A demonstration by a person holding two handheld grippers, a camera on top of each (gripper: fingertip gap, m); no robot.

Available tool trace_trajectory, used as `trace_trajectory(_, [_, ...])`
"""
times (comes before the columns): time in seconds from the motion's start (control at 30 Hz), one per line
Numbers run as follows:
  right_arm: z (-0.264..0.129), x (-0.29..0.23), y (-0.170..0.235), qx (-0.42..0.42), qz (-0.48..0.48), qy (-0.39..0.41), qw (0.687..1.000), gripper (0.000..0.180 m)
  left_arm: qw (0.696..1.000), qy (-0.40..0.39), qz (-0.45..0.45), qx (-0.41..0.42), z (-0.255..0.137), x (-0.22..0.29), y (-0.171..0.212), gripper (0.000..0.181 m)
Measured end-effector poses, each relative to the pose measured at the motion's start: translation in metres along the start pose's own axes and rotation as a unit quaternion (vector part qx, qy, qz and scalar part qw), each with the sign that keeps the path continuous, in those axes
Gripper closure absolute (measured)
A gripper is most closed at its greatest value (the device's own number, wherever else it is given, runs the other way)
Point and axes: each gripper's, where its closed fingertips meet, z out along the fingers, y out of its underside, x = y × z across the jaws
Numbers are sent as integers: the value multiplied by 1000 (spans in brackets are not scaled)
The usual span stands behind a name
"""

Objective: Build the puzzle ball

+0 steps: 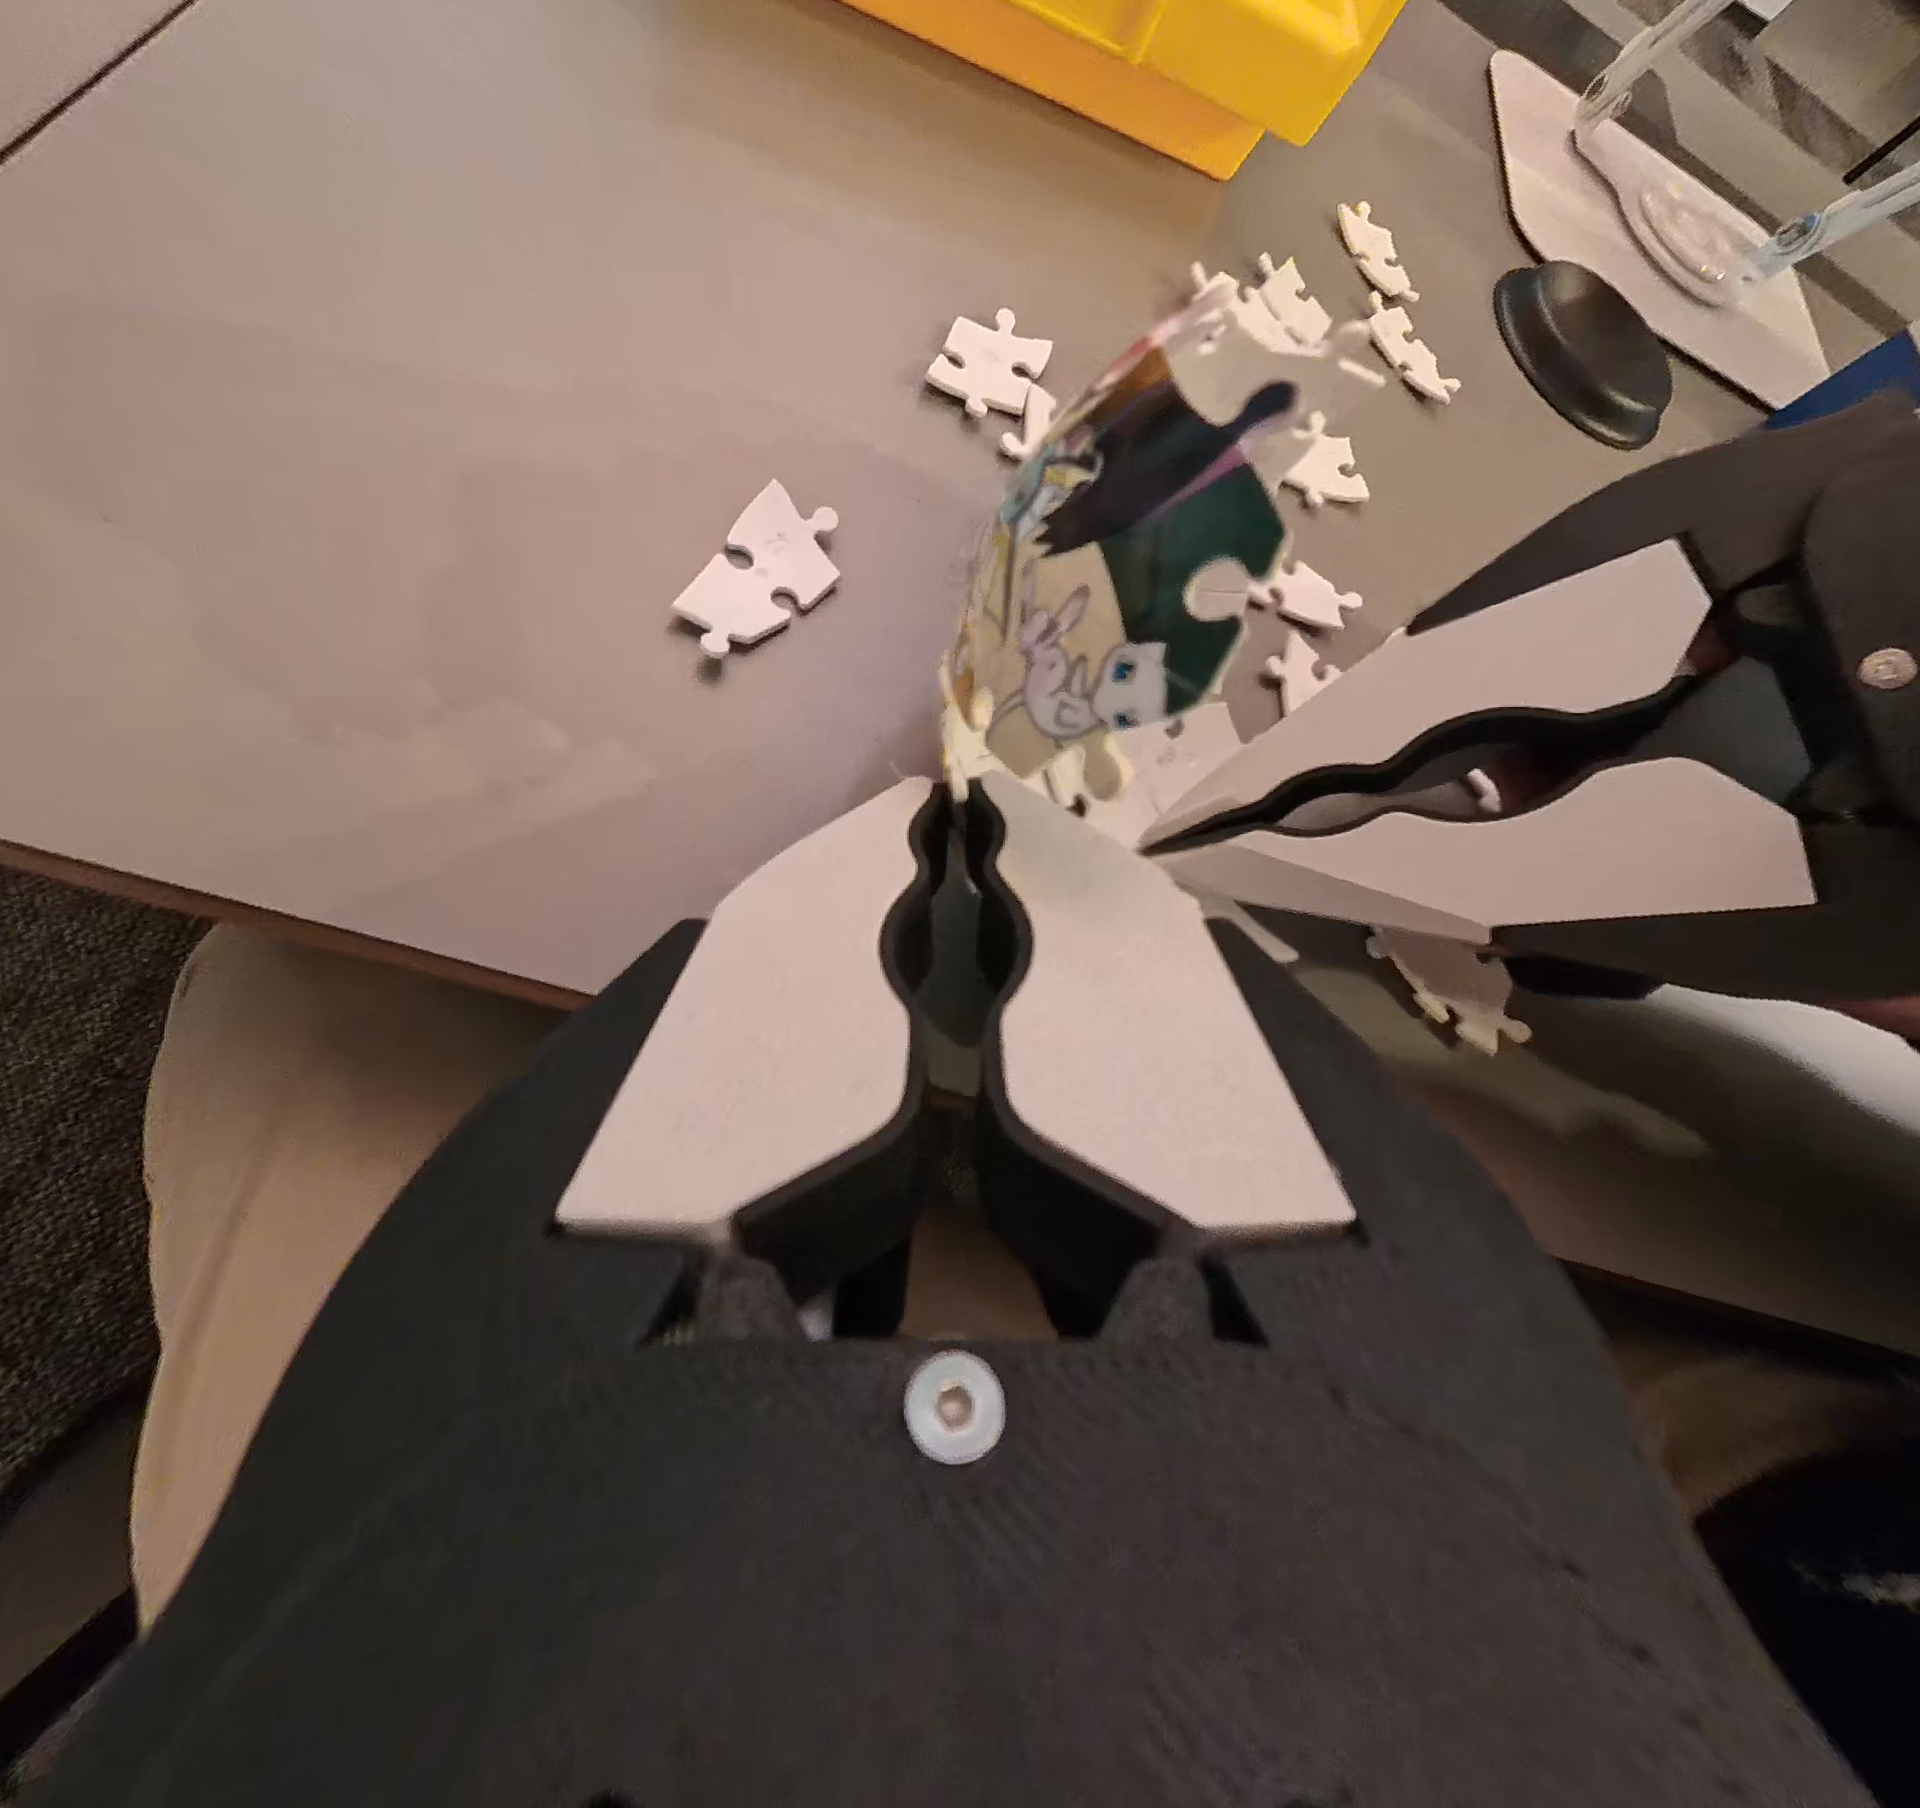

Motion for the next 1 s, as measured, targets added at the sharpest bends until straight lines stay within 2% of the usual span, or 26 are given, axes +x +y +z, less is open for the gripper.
trace_trajectory(0.3, [-1,4,-8,15,13,30,999,180,999,12,-47,15,-3,-6,1,178])
trace_trajectory(0.73, [22,16,-25,29,18,89,995,180,994,16,-100,37,-11,-25,2,176])
trace_trajectory(1.0, [21,12,-25,13,0,78,997,180,993,27,-109,43,-12,-26,1,178])
